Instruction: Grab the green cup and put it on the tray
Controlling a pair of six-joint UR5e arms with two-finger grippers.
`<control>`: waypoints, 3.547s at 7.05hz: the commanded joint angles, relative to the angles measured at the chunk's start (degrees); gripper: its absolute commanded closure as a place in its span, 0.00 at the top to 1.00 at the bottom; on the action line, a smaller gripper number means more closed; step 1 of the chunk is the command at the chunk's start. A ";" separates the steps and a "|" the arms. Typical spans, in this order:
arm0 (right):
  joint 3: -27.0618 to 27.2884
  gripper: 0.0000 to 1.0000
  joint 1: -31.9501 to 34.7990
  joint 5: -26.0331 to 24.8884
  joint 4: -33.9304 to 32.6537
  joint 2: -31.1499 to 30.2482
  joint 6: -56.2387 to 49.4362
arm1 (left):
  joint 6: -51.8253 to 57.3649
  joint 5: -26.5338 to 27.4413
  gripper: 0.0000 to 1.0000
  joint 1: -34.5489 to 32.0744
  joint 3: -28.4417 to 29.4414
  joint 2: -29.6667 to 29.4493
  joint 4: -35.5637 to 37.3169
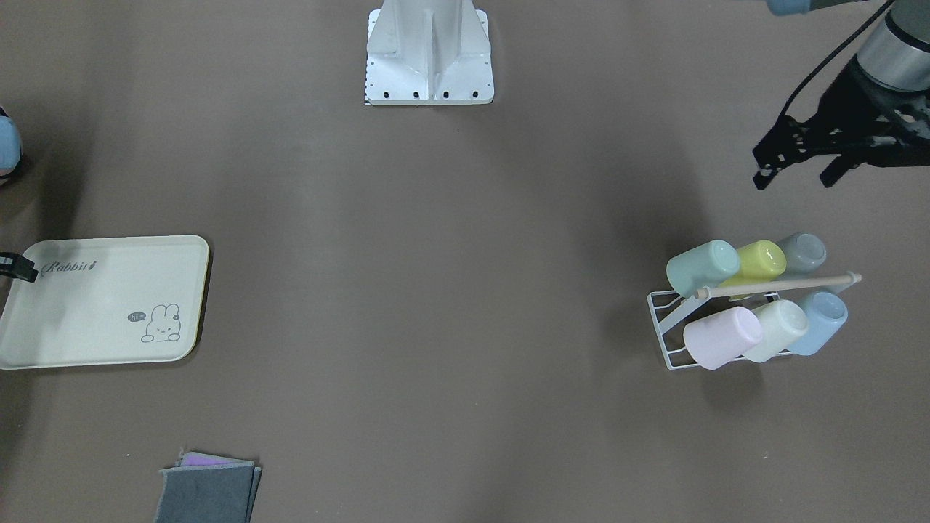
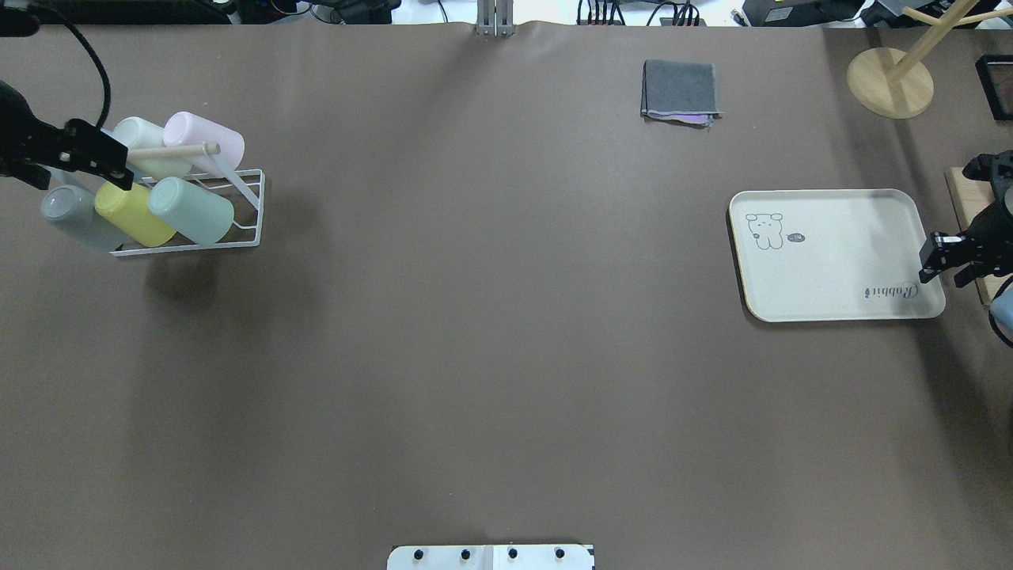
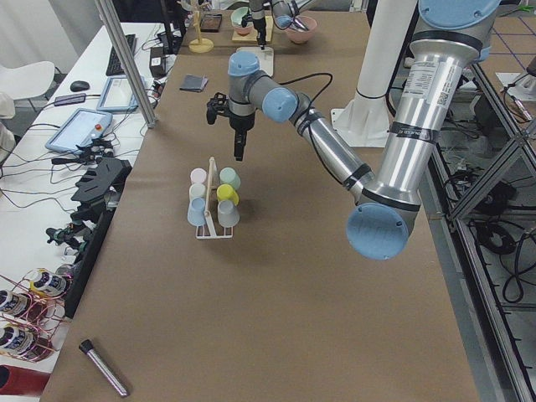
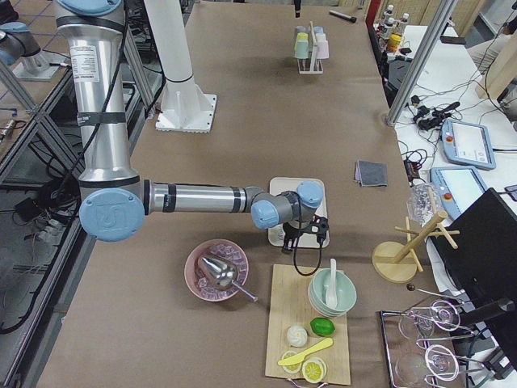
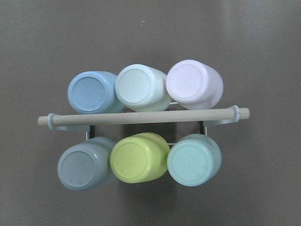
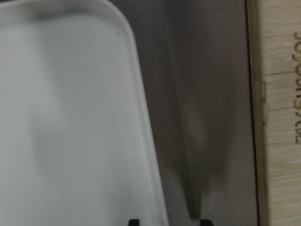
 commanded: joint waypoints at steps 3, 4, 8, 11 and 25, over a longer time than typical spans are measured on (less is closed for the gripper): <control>-0.31 0.34 -0.08 -0.30 -0.12 -0.17 0.00 | 21.34 28.22 0.98 23.85 -7.28 -0.97 0.49; -1.09 0.34 -0.08 -0.13 0.06 0.27 0.00 | 28.03 35.70 0.98 27.55 -7.37 -0.71 0.84; -1.19 0.00 -0.08 0.31 -0.11 0.71 -0.88 | 65.31 71.36 0.98 40.11 -5.19 6.73 1.90; -0.48 0.00 0.00 0.57 -0.03 0.45 -0.88 | 75.55 89.00 0.98 46.03 2.00 9.67 1.81; 13.23 0.00 -13.15 7.63 -0.82 18.52 15.34 | 93.49 101.51 0.98 39.72 20.56 2.64 1.81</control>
